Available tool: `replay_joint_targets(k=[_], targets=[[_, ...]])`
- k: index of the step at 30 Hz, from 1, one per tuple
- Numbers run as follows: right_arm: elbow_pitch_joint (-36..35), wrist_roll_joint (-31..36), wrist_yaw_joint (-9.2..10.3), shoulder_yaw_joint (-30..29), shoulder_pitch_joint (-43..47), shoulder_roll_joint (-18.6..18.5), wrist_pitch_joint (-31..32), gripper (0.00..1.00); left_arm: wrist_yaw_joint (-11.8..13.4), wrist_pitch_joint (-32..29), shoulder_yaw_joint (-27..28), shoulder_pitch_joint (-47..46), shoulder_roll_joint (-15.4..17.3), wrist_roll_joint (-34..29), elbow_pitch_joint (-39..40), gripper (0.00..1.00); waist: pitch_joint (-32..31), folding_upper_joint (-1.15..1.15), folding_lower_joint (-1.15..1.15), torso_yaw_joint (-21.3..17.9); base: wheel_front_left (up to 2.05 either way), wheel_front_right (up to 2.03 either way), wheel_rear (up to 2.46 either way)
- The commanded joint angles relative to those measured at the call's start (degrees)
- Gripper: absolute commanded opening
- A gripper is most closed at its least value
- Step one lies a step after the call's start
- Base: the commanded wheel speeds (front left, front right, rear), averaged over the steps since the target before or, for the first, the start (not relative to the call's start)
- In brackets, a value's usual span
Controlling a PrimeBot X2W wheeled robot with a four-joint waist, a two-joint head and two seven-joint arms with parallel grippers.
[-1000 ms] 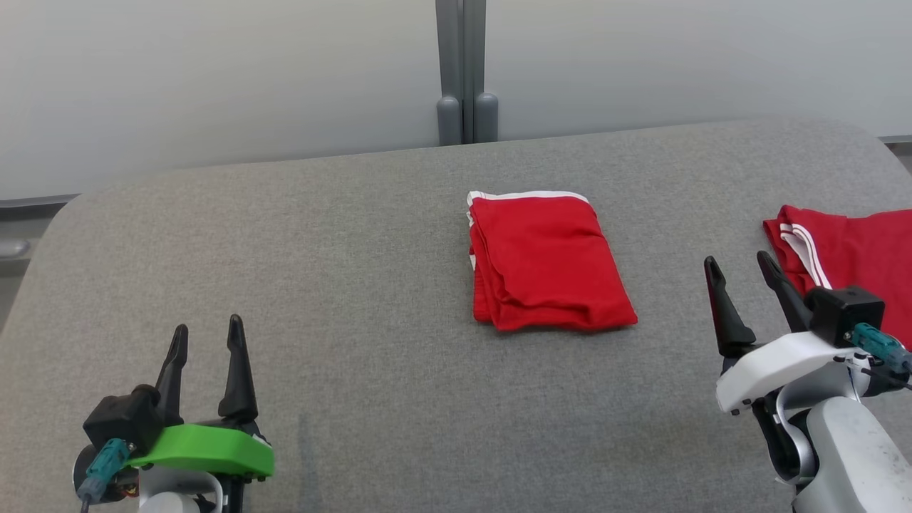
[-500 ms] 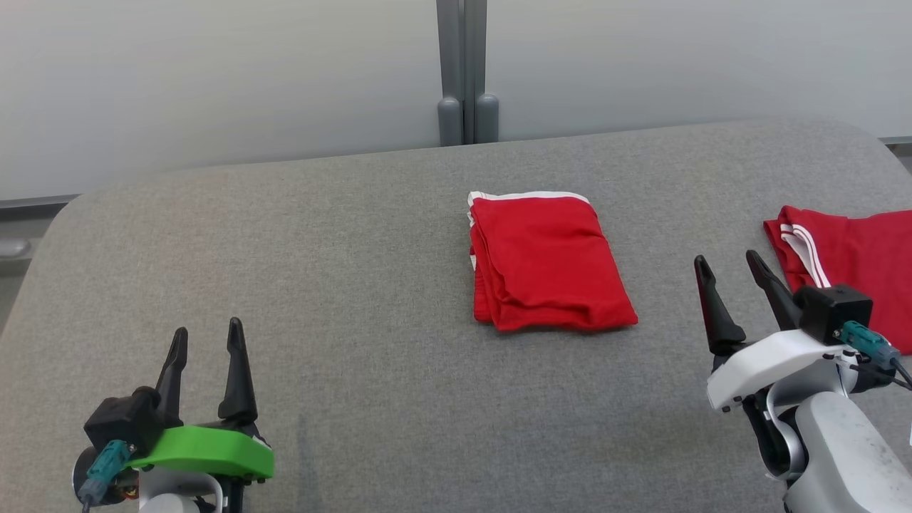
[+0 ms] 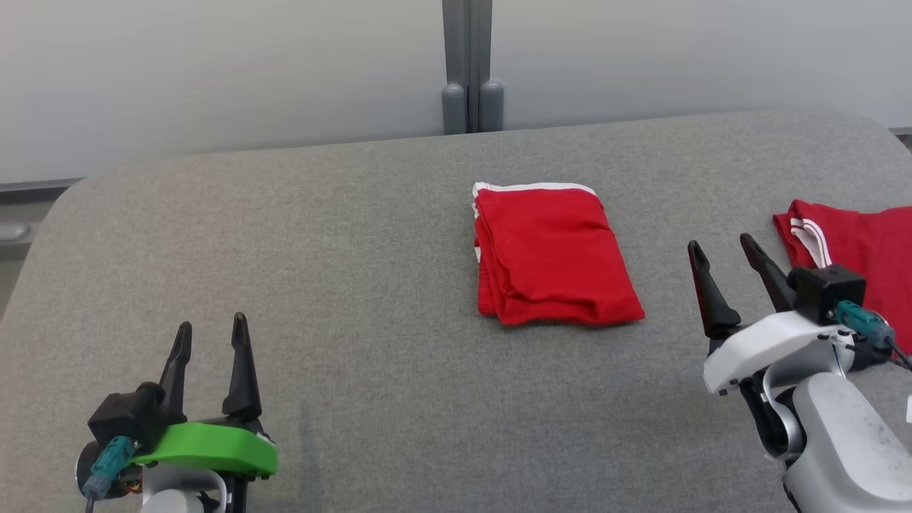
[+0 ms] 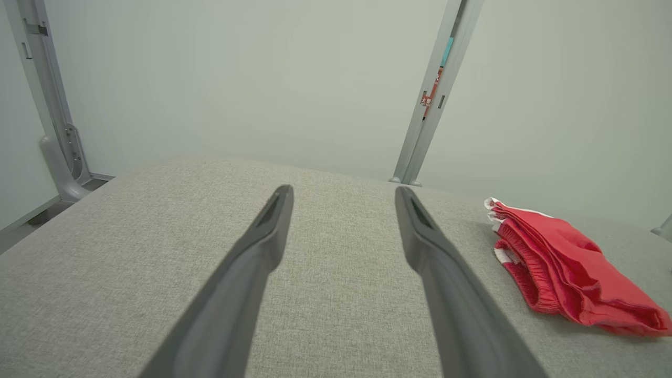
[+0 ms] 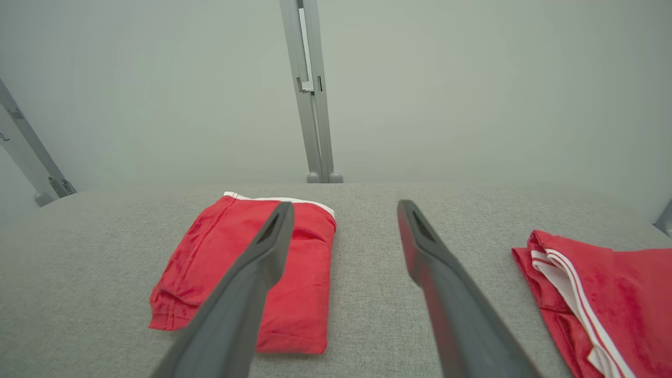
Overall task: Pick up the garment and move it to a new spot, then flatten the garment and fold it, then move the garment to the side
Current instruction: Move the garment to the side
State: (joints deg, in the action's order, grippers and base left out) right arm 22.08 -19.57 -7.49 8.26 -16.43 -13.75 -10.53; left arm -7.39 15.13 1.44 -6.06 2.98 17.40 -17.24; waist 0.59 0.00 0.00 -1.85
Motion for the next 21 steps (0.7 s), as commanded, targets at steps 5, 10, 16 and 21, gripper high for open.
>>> replay_joint_targets(k=[5,10,16,21], targets=[[1.11,-2.7,0.03,1.91,-5.9,-2.2,5.86,1.0,-0.13,-0.03,-0.9,-2.49,0.06,-0.3,0.91,1.0,4.37,0.0,0.0,2.15,0.0,0.0,0.0],[5.02,-7.45,0.02,2.48,-13.3,-2.89,16.72,1.0,-0.13,-0.03,-1.73,-4.83,0.02,-0.04,1.6,1.0,8.7,0.0,0.0,4.19,0.0,0.0,0.0],[13.63,-9.54,0.02,0.84,-21.48,-2.5,30.51,1.0,-0.13,-0.03,-3.1,-7.09,0.0,0.42,2.5,1.0,12.21,0.0,0.0,6.97,0.0,0.0,0.0],[20.9,-8.19,0.02,-1.7,-26.1,-1.1,35.21,1.0,-0.13,-0.03,-4.29,-8.2,0.0,1.15,2.95,1.0,13.99,0.0,0.0,8.9,0.0,0.0,0.0]])
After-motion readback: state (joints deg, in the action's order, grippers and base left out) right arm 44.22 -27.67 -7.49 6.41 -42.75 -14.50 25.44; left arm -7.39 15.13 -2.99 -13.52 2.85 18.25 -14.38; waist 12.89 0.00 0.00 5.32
